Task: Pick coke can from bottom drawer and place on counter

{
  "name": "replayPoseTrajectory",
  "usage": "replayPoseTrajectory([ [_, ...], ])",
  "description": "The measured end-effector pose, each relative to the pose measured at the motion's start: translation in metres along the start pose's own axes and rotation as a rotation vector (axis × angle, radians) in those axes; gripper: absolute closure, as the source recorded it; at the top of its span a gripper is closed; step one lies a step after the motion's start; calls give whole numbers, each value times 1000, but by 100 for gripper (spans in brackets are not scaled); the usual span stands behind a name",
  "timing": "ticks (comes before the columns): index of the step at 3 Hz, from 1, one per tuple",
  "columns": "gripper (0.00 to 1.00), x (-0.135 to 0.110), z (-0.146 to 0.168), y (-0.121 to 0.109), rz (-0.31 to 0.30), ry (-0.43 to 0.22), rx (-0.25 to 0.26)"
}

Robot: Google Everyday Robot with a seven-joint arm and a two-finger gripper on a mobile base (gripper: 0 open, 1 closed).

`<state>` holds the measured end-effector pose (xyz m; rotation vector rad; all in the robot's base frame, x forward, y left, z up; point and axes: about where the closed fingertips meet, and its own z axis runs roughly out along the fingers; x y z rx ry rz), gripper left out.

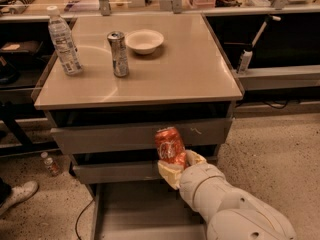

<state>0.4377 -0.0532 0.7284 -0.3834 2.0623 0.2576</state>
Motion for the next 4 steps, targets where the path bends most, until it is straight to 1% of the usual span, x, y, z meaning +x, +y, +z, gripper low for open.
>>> replayPoseTrajectory([
  [2, 100, -95, -19, -24, -46, -193, 103],
  [3, 100, -128, -14, -31, -42, -284, 134],
  [4, 100, -132, -15, -34, -41, -302, 146],
])
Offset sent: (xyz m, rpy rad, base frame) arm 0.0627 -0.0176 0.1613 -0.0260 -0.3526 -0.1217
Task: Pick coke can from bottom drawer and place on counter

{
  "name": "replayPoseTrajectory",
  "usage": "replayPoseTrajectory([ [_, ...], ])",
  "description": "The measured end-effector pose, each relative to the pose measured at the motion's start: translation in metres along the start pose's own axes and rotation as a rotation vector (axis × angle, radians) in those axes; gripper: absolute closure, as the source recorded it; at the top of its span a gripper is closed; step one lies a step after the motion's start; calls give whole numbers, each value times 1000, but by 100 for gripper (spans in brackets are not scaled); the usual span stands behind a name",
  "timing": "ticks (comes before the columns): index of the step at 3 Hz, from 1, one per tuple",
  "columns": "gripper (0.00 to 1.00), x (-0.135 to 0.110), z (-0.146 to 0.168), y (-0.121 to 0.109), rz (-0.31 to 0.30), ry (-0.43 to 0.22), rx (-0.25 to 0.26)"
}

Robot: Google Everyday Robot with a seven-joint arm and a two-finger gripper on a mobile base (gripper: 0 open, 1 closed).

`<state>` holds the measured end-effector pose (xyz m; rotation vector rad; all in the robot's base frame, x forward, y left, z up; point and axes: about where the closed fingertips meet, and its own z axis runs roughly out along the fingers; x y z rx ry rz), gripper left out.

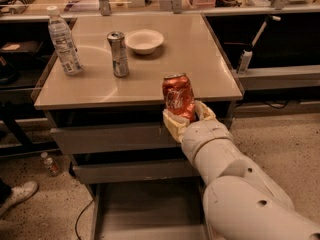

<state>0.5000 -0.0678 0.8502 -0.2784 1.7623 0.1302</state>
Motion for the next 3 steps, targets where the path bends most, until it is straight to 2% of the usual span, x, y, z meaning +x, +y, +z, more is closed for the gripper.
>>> replayPoseTrajectory([
  [1, 100, -5, 10, -2, 16, -31, 19],
  [3, 100, -38, 73, -33, 155, -197, 194],
])
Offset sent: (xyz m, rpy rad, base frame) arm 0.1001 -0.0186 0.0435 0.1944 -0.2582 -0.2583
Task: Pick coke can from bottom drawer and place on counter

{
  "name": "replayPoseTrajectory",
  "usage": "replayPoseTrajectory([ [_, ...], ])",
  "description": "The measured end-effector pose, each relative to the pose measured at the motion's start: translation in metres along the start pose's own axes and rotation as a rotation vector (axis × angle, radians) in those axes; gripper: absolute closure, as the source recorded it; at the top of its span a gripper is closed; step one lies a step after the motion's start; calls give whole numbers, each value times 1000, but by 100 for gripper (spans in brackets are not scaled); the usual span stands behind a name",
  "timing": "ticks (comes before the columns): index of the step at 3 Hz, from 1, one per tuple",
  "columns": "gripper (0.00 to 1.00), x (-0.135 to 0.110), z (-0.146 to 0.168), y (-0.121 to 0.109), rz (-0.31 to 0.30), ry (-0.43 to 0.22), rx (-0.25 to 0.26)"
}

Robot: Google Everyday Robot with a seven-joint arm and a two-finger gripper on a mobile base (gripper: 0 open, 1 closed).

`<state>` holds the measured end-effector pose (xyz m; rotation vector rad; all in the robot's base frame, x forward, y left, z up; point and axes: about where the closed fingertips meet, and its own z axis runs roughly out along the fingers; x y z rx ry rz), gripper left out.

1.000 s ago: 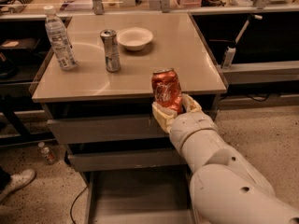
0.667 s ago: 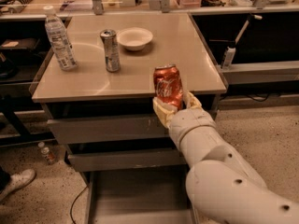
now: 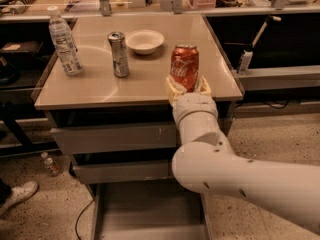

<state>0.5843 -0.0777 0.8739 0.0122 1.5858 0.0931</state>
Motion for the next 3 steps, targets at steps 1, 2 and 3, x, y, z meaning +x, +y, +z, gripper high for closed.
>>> replayPoseTrajectory([
  [1, 100, -7, 22, -11, 35, -74, 82],
  [2, 100, -10, 37, -18, 73, -142, 141],
  [3, 100, -3, 47, -16, 112, -196, 176],
])
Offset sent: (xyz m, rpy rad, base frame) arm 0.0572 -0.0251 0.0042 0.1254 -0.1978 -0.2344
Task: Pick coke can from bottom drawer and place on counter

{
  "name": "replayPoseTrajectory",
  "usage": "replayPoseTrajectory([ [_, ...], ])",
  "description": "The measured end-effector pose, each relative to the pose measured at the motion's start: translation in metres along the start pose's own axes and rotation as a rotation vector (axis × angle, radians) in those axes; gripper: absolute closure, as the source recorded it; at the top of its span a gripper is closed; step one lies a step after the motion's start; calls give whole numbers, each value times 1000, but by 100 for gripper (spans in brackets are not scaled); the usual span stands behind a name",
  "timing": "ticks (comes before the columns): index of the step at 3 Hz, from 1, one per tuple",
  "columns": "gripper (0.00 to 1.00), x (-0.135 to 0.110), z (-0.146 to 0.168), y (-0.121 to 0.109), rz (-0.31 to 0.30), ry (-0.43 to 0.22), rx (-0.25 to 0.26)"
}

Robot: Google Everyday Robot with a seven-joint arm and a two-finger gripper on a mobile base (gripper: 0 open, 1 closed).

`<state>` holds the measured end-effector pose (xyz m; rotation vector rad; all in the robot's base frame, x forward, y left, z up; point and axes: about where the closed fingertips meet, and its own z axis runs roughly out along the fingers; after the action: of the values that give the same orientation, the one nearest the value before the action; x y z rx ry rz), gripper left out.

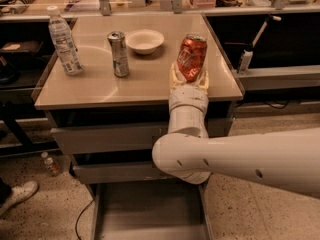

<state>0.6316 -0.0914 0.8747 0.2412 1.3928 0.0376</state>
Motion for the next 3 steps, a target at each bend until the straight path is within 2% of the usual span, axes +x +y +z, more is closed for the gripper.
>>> replayPoseTrajectory([
  [1, 100, 14, 1, 7, 24, -50, 16],
  [2, 100, 25, 4, 11, 17, -83, 21],
  [3, 100, 33, 7, 11, -31, -104, 20],
])
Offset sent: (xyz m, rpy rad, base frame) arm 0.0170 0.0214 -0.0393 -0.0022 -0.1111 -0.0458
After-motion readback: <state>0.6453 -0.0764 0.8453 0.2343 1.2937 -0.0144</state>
